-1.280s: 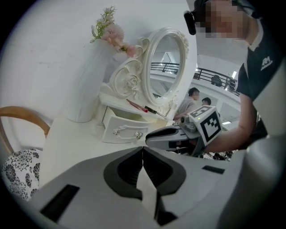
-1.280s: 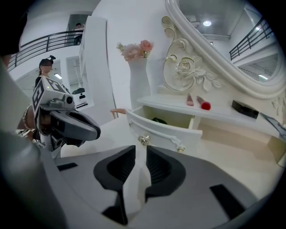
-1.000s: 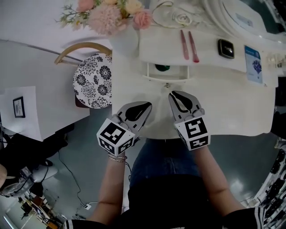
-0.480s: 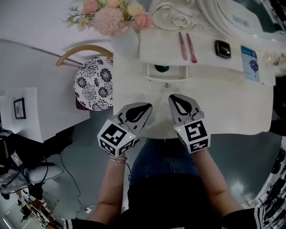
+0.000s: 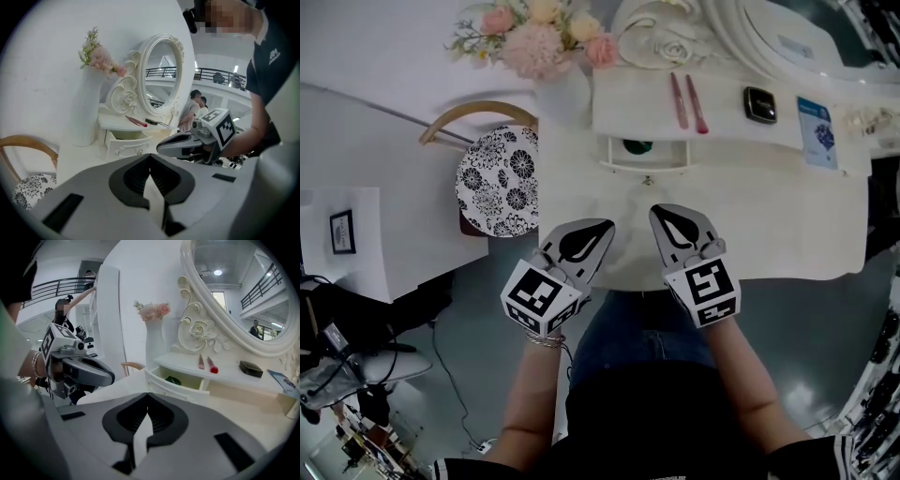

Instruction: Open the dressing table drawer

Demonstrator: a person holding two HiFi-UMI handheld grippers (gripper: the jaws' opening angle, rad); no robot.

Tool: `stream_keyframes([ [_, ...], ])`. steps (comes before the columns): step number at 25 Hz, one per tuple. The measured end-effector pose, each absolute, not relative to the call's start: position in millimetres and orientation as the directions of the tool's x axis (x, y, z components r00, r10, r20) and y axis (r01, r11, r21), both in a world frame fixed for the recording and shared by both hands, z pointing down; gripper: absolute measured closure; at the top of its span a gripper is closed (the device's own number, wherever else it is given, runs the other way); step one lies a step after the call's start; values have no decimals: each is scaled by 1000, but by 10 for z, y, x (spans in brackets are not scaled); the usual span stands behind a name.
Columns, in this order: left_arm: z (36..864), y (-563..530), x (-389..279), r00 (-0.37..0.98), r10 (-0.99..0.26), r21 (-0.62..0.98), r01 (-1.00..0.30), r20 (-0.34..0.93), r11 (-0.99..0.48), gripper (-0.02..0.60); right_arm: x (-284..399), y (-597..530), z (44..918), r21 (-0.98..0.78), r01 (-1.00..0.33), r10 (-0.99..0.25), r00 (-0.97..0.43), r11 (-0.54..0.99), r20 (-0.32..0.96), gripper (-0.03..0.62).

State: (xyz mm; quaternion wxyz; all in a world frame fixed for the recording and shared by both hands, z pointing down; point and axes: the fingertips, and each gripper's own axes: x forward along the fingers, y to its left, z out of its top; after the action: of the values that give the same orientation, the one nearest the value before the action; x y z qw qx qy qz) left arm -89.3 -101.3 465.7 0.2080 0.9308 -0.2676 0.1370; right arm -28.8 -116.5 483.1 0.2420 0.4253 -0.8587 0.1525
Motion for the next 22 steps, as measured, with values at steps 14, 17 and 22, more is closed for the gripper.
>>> stream_keyframes([
  [14,4433,-1013,-945,834,-435,320,-537,338,-781,566,-222,-1122,4565,-33,-804,-668,-515,593,537,574],
  [17,4380,-1021,-937,836,-440,316,-535,328,-783,566,-219,-1120,4488,-26,-802,-674,-517,596,528,574],
  [22,4370,-990,-928,834,-440,307,-537,334,-786,566,-181,-1072,4382,-30,-806,-683,-521,591,512,574],
])
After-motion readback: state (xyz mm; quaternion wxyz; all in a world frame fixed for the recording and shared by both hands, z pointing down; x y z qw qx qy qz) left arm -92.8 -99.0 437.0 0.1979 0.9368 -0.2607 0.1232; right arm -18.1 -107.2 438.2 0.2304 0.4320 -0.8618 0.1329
